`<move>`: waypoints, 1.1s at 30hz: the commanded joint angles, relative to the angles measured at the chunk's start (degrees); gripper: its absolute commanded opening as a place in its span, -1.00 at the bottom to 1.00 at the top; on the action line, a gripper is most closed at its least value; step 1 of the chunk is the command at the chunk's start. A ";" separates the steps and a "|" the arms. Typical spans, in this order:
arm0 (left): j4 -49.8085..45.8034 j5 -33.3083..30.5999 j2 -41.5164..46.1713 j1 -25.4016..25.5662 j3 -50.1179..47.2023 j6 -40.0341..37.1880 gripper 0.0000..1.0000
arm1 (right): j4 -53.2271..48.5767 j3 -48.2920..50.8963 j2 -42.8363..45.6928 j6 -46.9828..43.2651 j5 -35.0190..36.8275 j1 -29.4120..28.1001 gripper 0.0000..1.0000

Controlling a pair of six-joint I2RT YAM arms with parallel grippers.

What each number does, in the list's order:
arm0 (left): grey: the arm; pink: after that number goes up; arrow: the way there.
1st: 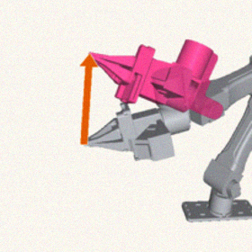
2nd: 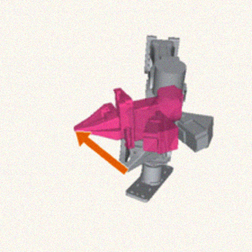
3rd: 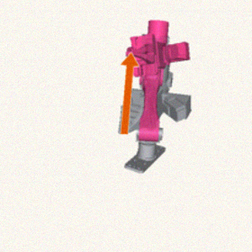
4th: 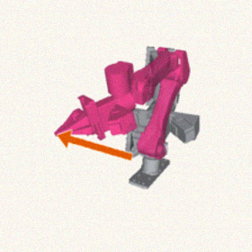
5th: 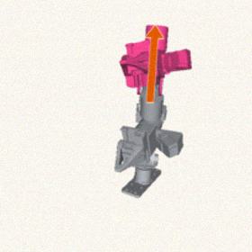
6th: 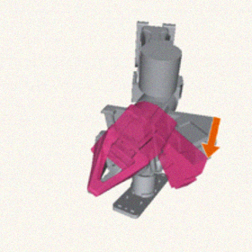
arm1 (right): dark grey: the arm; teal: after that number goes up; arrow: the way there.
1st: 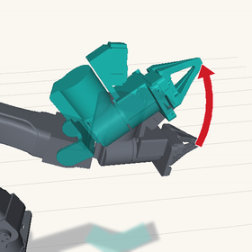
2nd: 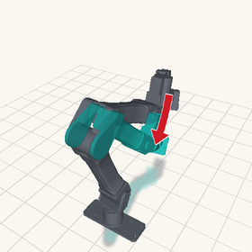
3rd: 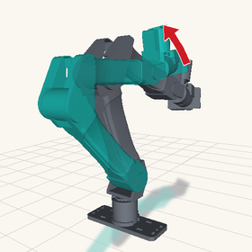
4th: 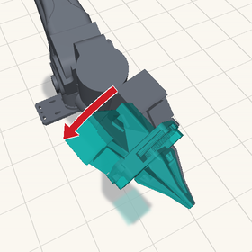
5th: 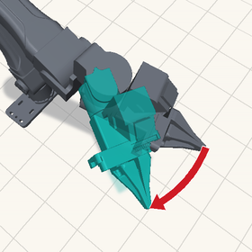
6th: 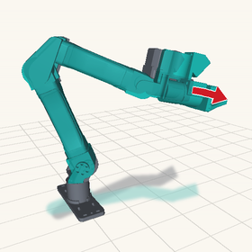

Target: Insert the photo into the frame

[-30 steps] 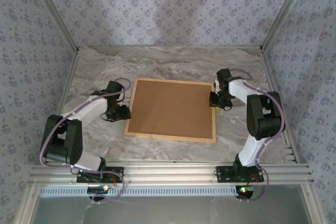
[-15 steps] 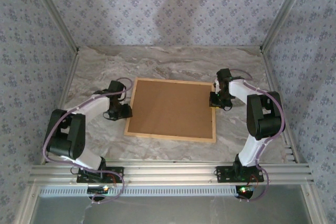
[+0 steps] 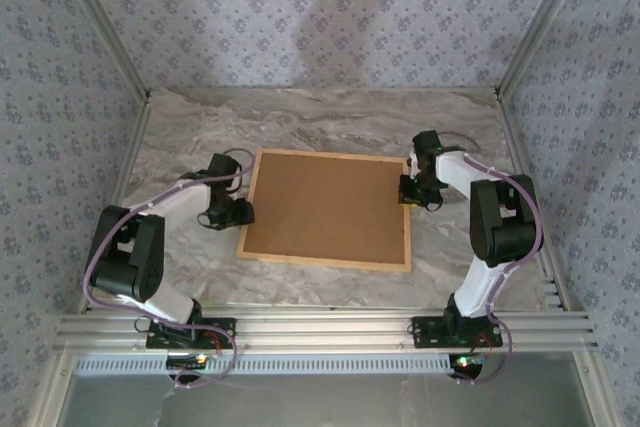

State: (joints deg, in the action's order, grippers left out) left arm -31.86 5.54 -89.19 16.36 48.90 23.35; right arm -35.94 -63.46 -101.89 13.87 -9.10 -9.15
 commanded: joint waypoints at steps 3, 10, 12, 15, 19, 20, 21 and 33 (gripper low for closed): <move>1.27 1.72 -3.47 3.35 -2.28 -1.18 0.03 | 1.30 0.70 -1.01 -0.68 -0.83 -0.82 -0.58; 1.80 0.77 -5.70 4.71 -2.63 -1.03 0.08 | 1.23 0.66 -1.23 -0.51 -0.85 -1.23 -0.58; 1.92 0.73 -6.23 5.06 -2.59 -1.10 0.09 | 1.23 0.71 -1.21 -0.51 -0.85 -1.43 -0.58; 2.14 0.61 -6.79 5.31 -2.67 -1.03 0.10 | 1.27 0.88 -1.21 -0.51 -0.83 -1.47 -0.58; 2.76 0.65 -7.12 5.71 -2.94 -1.01 0.12 | 1.23 0.89 -1.10 -0.42 -0.80 -1.62 -0.58; 2.84 0.70 -7.12 5.86 -3.03 -1.01 0.13 | 1.30 0.89 -1.03 -0.43 -0.79 -1.62 -0.58; 3.02 0.62 -7.22 6.00 -3.11 -1.03 0.14 | 1.27 0.97 -0.95 -0.42 -0.74 -1.62 -0.58; 3.91 -0.26 -7.65 7.24 -3.09 -0.82 0.22 | 1.29 1.18 -0.73 -0.34 -0.65 -1.96 -0.58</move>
State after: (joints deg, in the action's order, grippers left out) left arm -29.95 0.19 -91.98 20.91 48.93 23.03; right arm -35.29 -63.46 -101.89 13.87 -7.44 -9.52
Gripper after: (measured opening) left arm 0.607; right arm 0.213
